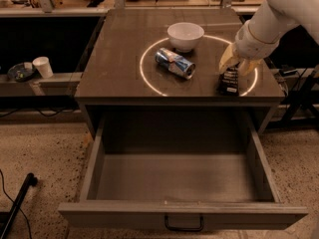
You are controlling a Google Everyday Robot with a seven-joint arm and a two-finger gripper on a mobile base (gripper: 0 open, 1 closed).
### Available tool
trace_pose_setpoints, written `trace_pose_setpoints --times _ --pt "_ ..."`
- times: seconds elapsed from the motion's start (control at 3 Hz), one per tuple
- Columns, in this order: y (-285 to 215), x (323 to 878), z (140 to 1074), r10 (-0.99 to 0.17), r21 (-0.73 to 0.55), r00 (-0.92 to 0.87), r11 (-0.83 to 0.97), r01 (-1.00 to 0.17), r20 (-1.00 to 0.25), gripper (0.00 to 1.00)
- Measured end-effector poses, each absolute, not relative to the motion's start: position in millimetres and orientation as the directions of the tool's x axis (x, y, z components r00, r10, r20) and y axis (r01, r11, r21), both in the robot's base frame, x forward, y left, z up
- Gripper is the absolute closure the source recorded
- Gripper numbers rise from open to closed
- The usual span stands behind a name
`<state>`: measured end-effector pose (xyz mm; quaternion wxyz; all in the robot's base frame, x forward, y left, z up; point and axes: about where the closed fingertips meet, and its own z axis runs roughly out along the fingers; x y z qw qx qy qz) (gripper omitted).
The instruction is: Pick rxbar chocolate from top drawer and place on counter
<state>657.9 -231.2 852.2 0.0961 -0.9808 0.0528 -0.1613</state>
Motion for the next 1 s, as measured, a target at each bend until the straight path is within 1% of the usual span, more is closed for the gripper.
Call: trace_pose_setpoints --times 0.67,1.0 --pt "-231.2 657.9 852.1 -0.135 -0.206 0.942 -0.976 -0.073 0.306 0.22" --pt "-231.2 657.9 852.1 -0.135 -0.206 0.942 -0.976 -0.073 0.306 0.00"
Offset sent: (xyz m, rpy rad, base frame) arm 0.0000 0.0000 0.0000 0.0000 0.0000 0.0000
